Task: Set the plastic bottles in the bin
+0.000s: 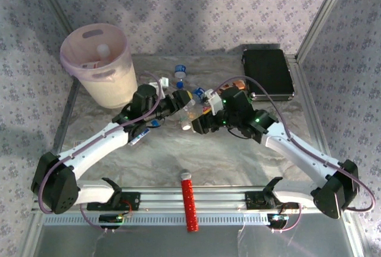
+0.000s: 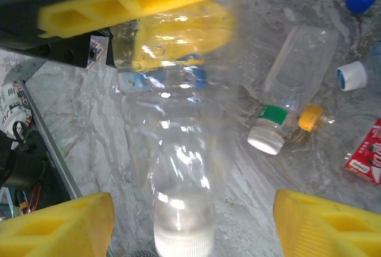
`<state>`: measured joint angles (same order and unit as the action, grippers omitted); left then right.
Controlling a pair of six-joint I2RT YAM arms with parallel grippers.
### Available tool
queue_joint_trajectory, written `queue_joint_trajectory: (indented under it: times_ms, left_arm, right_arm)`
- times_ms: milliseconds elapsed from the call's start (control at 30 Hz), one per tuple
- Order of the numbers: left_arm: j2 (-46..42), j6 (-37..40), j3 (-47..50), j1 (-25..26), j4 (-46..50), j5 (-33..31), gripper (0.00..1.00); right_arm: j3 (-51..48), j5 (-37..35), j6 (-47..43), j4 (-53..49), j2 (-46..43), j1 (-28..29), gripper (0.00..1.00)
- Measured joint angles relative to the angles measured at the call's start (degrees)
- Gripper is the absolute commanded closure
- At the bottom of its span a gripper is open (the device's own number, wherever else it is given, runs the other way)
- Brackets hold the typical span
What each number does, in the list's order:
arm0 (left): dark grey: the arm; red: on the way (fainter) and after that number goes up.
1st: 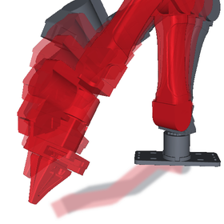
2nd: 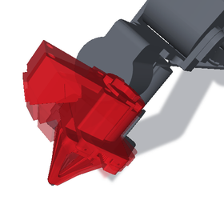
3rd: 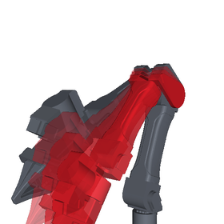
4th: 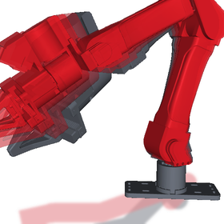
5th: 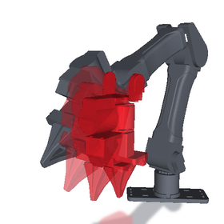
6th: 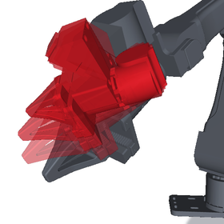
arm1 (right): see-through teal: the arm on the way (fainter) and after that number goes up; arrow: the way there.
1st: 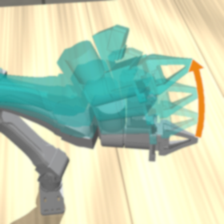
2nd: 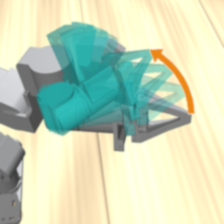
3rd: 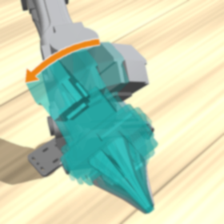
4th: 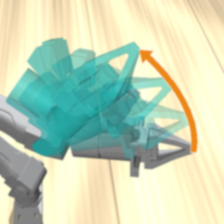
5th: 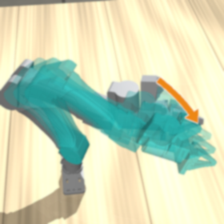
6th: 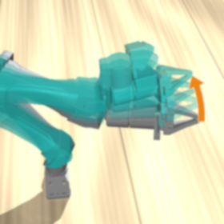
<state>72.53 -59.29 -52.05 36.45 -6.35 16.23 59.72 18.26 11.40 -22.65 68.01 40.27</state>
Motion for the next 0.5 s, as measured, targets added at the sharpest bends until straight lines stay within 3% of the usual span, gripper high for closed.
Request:
queue_joint_trajectory:
  times_ms: [200, 500]
  left_arm:
    - [-0.28, 7.98, -11.67, -7.52, 12.33, 0.11, 0.38]
    - [-0.13, 19.87, -34.32, -25.11, 27.96, 2.64, 0.42]
  right_arm:
    - [-0.33, 0.00, 0.42, -1.38, -6.08, -3.48, 0.25]
    - [-5.31, 0.63, 1.86, -3.50, -7.58, -6.23, 0.26]
